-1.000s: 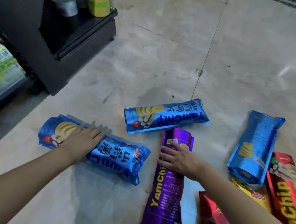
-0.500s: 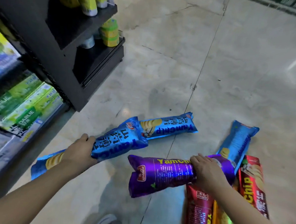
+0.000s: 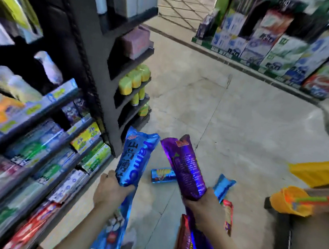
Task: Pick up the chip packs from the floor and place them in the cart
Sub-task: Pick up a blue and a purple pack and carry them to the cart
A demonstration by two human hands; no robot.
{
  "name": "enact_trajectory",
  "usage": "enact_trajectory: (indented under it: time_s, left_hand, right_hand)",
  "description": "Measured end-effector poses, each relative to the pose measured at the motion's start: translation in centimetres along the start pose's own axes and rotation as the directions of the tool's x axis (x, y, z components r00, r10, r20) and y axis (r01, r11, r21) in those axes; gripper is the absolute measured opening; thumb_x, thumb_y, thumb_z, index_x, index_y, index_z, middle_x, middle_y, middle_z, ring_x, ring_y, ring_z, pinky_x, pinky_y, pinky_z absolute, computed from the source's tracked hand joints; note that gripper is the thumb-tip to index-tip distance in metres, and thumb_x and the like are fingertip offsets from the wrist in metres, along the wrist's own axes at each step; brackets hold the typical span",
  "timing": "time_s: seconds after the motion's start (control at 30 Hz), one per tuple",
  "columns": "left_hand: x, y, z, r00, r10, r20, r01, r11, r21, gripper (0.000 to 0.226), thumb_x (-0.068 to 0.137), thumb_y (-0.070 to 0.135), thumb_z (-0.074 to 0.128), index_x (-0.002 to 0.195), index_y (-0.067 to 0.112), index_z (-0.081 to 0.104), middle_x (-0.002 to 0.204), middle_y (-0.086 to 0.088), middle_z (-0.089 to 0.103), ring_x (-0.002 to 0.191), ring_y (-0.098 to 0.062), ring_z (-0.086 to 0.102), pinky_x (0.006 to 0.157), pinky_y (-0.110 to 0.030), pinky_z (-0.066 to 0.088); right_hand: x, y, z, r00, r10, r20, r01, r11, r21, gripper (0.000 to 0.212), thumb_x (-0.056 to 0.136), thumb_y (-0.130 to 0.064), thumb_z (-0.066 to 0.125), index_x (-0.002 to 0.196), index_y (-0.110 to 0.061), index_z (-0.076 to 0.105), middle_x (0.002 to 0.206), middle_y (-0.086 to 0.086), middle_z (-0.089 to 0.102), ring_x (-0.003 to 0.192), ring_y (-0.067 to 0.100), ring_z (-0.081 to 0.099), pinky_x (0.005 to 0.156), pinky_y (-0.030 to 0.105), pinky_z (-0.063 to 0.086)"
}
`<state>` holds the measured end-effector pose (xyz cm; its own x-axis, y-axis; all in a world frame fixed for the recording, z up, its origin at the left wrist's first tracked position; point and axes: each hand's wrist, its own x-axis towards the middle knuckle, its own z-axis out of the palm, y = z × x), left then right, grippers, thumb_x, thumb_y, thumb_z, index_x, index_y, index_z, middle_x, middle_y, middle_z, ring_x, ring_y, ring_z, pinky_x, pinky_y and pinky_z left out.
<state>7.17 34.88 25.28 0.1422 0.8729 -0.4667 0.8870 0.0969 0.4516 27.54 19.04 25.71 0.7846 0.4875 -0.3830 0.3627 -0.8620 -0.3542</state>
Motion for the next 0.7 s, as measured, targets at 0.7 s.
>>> enact_trajectory:
  time_s: [0.7]
  left_hand:
    - [-31.1,-14.3,-14.0,0.87,-0.344,-0.354,0.154,0.871,-0.467,0.064,0.066,0.054,0.072,0.11,0.015,0.049,0.108,-0.004,0.059,0.088,-0.023,0.061,0.067,-0.031,0.048]
  right_hand:
    - [-31.1,-8.3,-2.9,0.887,-0.384,0.255,0.315,0.909,0.273,0.074,0.057,-0.067,0.074,0.101,-0.011,0.053,0.092,0.014,0.067,0.082,0.033,0.066,0.073,0.042,0.053]
